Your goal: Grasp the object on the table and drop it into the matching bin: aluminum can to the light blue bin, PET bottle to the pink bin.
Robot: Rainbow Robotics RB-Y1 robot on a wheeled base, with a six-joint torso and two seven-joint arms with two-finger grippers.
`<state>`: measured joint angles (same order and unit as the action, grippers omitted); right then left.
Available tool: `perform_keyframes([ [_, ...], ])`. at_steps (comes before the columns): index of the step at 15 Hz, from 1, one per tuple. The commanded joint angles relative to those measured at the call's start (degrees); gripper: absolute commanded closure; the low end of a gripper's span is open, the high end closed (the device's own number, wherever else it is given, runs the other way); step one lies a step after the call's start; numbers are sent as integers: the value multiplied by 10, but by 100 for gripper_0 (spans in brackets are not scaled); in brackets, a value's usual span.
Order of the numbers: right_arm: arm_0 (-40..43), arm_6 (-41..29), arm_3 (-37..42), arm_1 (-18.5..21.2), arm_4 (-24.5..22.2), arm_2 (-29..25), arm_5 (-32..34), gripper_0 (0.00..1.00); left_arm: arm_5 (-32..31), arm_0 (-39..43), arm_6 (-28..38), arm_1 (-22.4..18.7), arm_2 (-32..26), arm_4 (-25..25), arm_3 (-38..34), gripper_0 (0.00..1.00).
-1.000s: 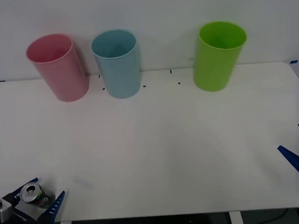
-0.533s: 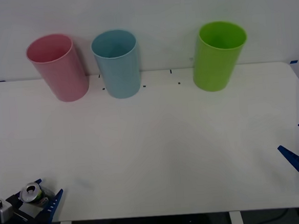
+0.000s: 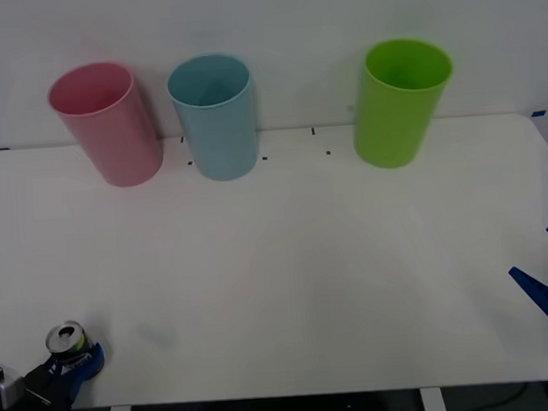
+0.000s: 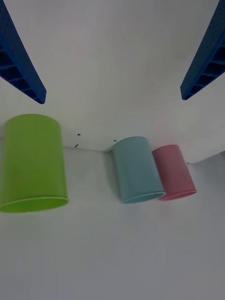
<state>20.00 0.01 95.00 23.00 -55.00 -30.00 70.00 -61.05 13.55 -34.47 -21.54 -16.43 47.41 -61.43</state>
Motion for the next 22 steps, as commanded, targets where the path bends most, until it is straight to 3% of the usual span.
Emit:
perform_keyframes([
  [1, 0, 0, 0, 0, 0, 0, 0, 0, 0, 0, 1, -1, 1, -5, 0, 100],
  [12, 0, 0, 0, 0, 0, 0, 0, 0, 1, -38, 16, -1, -16, -29, -2, 100],
  [19, 0, 0, 0, 0, 0, 0, 0, 0, 25, -136, 41, 7, 8, -18, -2, 100],
  [22, 0, 0, 0, 0, 0, 0, 0, 0, 38, -185, 54, 24, 7, 10, -2, 100],
])
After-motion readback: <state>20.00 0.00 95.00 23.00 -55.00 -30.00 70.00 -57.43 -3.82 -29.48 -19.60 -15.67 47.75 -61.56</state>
